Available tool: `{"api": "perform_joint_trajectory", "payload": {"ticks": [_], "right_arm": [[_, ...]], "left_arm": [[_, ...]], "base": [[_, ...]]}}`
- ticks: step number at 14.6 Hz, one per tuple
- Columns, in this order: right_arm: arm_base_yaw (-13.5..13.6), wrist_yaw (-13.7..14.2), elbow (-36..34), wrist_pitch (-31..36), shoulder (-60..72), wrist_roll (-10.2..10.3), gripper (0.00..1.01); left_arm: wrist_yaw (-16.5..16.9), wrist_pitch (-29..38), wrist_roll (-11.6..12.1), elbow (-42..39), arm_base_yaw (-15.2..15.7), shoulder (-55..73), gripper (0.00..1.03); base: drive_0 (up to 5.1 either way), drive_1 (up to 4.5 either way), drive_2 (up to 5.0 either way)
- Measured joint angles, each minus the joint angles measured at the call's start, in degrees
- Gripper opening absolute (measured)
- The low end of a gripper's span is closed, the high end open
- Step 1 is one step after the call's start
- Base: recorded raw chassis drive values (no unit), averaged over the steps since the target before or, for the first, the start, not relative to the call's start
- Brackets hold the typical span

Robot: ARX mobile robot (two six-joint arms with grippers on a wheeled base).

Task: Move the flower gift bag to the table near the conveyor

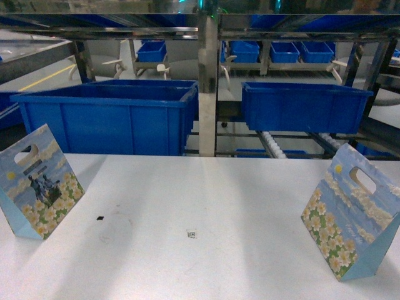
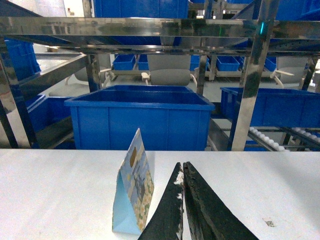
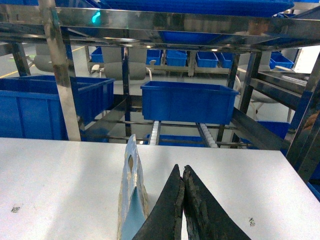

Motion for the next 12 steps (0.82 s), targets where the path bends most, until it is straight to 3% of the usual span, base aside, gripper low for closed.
{"api": "perform_joint_trajectory", "payload": {"ticks": [9, 10, 11, 12], "right_arm": [[0.0, 0.0, -0.02, -11.54, -11.85, 0.0, 0.02], [0.0, 0.0, 0.0, -13.79, -13.33, 0.0, 0.02], [0.0, 0.0, 0.0, -20.74, -17.94, 0.0, 0.02], [0.0, 0.0, 0.0, -22.25, -21.38, 0.0, 0.02]], "left_arm": [[0.0, -12.35, 0.0, 0.0, 0.0, -12.55, 0.02], [0.0, -13.31, 0.0, 0.0, 0.0, -13.46, 0.02], [0.0, -15.15, 0.02, 0.0, 0.0, -14.69, 0.02], [0.0, -22.36, 0.02, 0.02, 0.0, -19.32, 0.02]], "base": [[0.0, 0.0, 0.0], [0.0, 0.0, 0.0], [0.0, 0.0, 0.0], [0.0, 0.0, 0.0]]}}
